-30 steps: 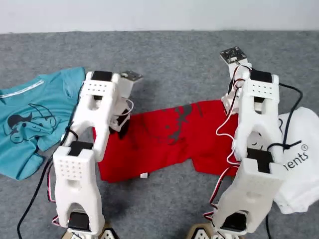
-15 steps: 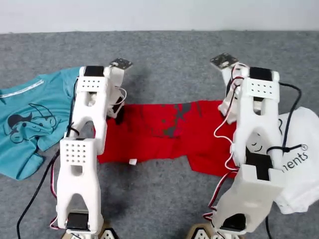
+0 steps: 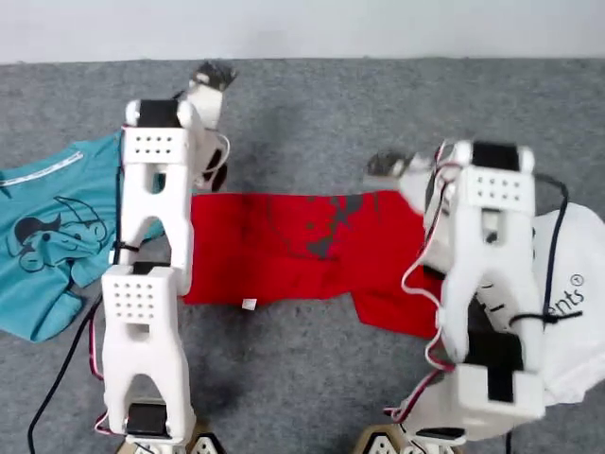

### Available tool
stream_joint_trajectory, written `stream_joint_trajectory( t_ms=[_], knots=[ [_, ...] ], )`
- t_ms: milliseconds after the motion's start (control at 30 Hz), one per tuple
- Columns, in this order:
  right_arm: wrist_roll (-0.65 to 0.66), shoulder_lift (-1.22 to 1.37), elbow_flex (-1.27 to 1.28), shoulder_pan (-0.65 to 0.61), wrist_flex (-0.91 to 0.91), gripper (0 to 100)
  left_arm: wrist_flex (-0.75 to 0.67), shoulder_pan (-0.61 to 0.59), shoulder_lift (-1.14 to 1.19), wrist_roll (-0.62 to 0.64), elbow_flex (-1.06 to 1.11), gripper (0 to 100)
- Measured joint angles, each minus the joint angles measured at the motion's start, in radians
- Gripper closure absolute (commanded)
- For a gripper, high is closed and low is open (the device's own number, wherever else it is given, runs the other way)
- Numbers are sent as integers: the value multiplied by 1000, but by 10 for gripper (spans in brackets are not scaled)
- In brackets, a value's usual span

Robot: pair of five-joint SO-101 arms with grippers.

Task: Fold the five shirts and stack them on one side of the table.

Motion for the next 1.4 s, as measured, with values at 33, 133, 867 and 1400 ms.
stream_joint_trajectory(
  t_ms=[33, 133, 867, 1400],
  knots=[
    [54, -28, 75, 2, -14, 792, 0, 0, -26, 0, 0, 870],
    [195, -100, 279, 57, -137, 791, 0, 0, -89, 0, 0, 870],
    [433, -49, 574, 132, -465, 878, 2, 0, -147, 0, 137, 870],
    [419, -61, 574, 129, -535, 987, 2, 0, -147, 0, 137, 870]
  ],
)
